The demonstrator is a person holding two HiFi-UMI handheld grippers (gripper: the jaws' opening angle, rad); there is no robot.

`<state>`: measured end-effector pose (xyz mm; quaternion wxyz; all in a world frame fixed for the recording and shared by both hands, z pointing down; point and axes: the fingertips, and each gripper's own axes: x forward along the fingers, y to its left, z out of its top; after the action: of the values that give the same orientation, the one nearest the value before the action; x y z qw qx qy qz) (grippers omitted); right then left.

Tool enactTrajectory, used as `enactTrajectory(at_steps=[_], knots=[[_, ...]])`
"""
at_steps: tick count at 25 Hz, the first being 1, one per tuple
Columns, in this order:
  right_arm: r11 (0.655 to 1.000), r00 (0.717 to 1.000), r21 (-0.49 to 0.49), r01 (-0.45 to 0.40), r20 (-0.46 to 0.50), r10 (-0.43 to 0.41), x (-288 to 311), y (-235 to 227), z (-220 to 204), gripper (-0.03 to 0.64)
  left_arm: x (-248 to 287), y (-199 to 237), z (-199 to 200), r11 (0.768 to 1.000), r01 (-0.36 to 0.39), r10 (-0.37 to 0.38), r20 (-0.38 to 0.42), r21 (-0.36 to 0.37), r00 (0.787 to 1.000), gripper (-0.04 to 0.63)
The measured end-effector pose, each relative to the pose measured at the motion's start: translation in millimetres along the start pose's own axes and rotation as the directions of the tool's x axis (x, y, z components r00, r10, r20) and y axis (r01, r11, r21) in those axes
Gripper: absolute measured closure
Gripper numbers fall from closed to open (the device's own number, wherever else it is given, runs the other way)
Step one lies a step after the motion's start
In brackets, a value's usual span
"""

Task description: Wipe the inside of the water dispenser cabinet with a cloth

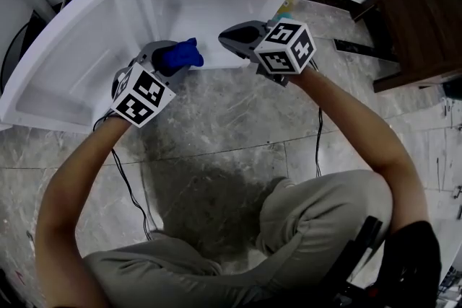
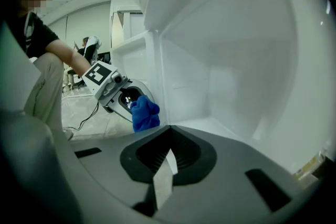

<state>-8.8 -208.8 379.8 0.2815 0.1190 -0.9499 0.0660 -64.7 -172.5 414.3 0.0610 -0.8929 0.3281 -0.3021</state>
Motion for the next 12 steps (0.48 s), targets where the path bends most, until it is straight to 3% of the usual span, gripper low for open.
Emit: enactTrajectory(at_steps=[6,9,12], knots=[[0.999,0.998,-0.023,0.029,-0.056,-0.03,-11,-8,-25,0.618,40,9,-5,0.995,-0.004,0.003,-0.01,-0.104,1.0,0.417],[0.999,0.996,-0.034,0.031,-0.08,-0.033,-18,-8,-38,0.618,73,13,5,0.996,-0.003,0.002,-0.01,-0.085,1.0,0.417],[1.0,0.996,-0.02,0.015,-0.091,-0.017,-28,-6,-51,0.618,108,22,14,1.0,-0.021,0.021,-0.017,-0.023,1.0,0.417]])
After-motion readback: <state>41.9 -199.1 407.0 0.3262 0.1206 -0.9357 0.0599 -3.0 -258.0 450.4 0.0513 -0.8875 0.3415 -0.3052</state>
